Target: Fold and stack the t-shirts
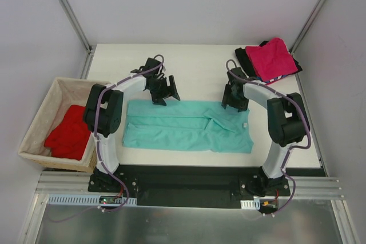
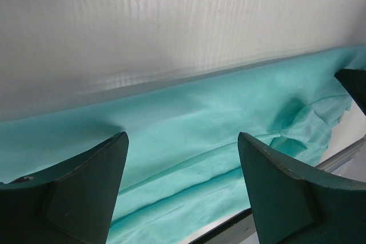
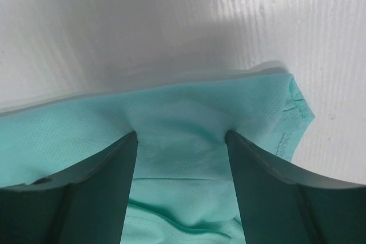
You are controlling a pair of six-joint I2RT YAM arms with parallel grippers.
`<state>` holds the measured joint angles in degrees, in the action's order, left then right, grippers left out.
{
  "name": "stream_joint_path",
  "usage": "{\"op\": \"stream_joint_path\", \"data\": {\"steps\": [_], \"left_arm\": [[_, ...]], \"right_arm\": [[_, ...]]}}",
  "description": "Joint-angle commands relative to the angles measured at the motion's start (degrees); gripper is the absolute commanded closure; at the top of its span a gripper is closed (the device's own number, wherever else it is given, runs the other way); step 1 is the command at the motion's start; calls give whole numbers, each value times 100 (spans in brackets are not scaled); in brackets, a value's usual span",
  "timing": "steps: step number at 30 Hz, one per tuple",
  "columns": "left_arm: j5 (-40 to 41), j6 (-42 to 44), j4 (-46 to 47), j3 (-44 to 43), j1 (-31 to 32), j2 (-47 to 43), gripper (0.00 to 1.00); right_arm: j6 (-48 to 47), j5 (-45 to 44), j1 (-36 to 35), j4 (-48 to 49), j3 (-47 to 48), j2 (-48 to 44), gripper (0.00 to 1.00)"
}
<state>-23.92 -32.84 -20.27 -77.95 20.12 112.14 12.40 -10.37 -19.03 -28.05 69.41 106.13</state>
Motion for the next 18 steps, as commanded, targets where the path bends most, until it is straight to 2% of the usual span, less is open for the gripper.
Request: {"op": "stream_joint_path", "data": {"steps": [1,18], "left_arm": [[142,23,-196,-361,-157,238,22],[2,260,-557,-2004,-474,1205,22]], "right_arm": [[96,202,189,-7,248,206,32],[-27,299,382,-517,1654,1103,32]]}}
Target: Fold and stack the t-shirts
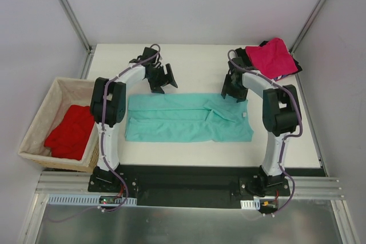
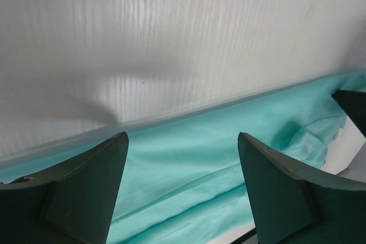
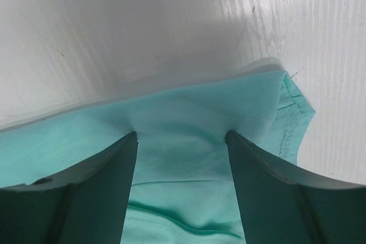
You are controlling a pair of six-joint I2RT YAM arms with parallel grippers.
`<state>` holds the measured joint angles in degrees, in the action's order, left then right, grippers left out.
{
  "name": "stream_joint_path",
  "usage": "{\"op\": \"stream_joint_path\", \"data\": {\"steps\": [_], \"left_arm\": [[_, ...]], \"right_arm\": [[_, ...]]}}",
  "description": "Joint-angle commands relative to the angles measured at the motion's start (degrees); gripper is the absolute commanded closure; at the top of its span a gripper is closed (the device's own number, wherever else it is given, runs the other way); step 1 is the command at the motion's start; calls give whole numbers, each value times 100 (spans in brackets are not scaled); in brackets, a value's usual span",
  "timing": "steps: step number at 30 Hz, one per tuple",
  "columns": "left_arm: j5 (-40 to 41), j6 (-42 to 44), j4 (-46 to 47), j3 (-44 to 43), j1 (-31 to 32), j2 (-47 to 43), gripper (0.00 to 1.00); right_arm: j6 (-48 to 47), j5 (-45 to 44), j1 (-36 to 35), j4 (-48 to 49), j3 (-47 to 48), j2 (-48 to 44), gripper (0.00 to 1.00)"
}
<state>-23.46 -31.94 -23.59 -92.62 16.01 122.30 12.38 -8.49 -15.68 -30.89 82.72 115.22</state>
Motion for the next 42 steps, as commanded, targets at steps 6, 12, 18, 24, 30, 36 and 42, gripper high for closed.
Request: {"op": "stream_joint_path", "data": {"steps": [6,12,18,24,30,36,42], "left_arm": [[-158,259,-347,-1144,-81,531,22],[-273,338,-383,-1390,-81,559,22],[-63,513,-383,-1101,33,-521,21],[851,575,-462,58,227,-1761,20],[1948,321,-1102,982,315,-2193,21],[2601,417,-1543,1272,350,-2193,22],[2672,452,-1569,1211,438,-2158,22]], "right_arm": [[-60,128,83,-294,570,369,32],[-131,32,109,-400,746,161,34],[-464,-442,-119,-180,44,-1228,30],[-842,-776,-575,-383,-1061,-2511,23],[-773,-1197,-840,-242,-2266,-3426,20],[-720,-2199,-805,-75,-2945,-4006,21],[71,-895,-375,1213,-3657,-4393,27]]}}
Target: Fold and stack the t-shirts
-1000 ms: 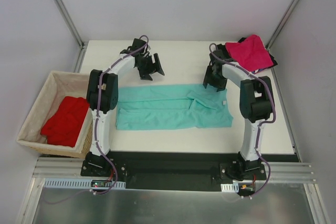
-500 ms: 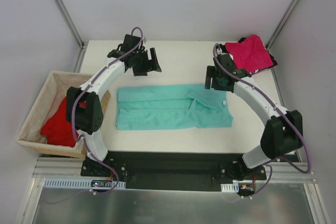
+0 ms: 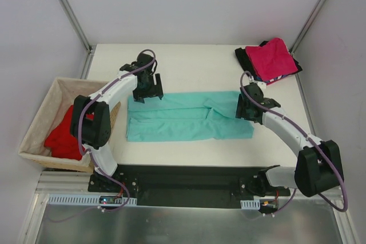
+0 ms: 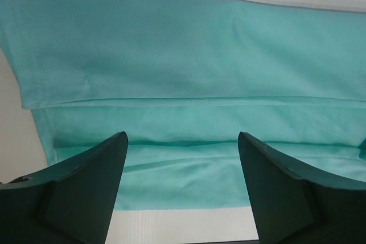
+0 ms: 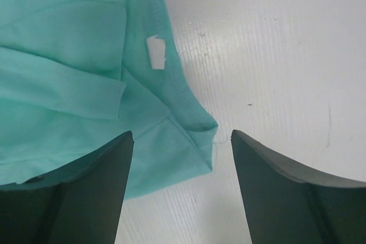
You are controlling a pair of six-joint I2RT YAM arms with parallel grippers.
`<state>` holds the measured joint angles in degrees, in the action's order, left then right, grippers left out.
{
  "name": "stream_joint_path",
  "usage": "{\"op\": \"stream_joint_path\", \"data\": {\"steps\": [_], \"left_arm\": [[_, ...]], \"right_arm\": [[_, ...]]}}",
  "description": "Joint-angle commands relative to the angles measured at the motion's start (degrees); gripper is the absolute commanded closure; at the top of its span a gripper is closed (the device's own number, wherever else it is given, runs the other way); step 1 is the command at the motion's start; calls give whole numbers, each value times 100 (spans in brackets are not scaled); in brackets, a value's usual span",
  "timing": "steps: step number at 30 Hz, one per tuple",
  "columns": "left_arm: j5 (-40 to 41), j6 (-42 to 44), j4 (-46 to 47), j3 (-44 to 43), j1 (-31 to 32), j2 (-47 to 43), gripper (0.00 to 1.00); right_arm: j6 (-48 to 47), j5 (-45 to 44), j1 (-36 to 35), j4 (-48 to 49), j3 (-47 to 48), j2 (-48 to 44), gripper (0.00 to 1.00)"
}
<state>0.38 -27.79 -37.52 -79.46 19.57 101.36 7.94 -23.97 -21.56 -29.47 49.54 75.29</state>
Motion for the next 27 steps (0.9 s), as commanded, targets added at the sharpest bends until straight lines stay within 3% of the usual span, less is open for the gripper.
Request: {"op": "stream_joint_path", "data": {"steps": [1,9,12,21,27], "left_arm": [[287,54,-194,-105,99,-38,22],[313,81,-195,-105,135,86,22],[331,90,-195,-105,143,86,22],[322,98,-203,-61,169,147,22],[348,72,-203,-96,187,200,22]], "right_arm": [[576,839,214,1302,-427,-514,27],[1400,3684,556,3452,-909,-181,27],[1735,4170,810,4000,-1156,-128,27],[1825,4453,1926,3933,-1878,-549,29],[1569,4444,2138,3334,-1816,-1033,29]]}}
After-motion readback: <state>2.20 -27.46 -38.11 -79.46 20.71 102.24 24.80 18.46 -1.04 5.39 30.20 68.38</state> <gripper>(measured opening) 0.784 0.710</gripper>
